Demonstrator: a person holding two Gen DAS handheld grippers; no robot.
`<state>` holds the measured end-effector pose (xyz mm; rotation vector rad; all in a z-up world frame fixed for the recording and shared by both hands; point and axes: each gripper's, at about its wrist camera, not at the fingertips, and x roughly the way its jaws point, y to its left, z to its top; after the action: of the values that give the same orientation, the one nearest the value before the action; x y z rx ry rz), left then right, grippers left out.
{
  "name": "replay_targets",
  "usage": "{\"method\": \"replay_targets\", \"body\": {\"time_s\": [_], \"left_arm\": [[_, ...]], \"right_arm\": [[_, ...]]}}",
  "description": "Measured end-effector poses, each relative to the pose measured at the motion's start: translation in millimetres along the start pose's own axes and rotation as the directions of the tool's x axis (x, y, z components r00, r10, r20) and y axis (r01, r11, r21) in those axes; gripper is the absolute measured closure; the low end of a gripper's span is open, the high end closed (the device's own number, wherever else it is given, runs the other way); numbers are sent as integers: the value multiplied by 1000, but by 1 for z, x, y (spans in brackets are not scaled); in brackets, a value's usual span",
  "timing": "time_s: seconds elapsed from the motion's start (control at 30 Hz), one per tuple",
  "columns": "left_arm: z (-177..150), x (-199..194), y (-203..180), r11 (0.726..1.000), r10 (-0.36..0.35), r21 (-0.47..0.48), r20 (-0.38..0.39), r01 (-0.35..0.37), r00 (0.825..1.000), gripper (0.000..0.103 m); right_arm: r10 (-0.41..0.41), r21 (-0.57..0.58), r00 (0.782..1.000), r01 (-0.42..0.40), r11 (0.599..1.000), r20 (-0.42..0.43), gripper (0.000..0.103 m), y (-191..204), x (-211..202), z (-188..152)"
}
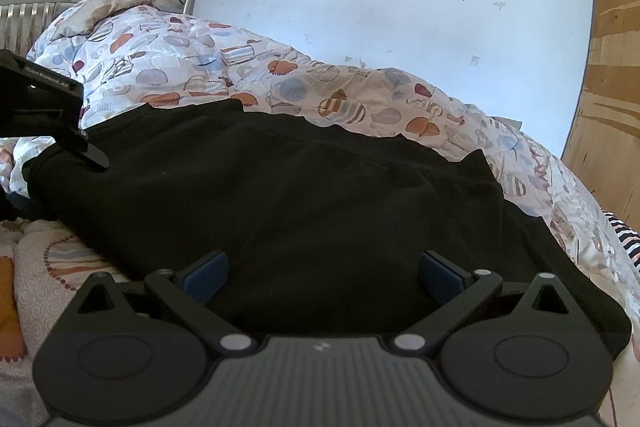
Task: Fold small clothes
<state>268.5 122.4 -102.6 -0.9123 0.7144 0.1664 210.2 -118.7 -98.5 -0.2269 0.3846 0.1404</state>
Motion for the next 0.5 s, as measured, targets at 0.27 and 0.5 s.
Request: {"method": "replay_targets", "body": {"time_s": [0.27, 0.5], "left_arm": [[8, 3, -2, 995, 66, -79, 46, -62, 997, 39], [9, -5, -15, 993, 101, -63, 93, -96, 991, 76]], "right_arm": [[1, 8, 1000, -1, 1000, 4, 0, -1, 0, -1], [37, 144, 999, -42, 989, 35, 0, -28, -15, 9]]}}
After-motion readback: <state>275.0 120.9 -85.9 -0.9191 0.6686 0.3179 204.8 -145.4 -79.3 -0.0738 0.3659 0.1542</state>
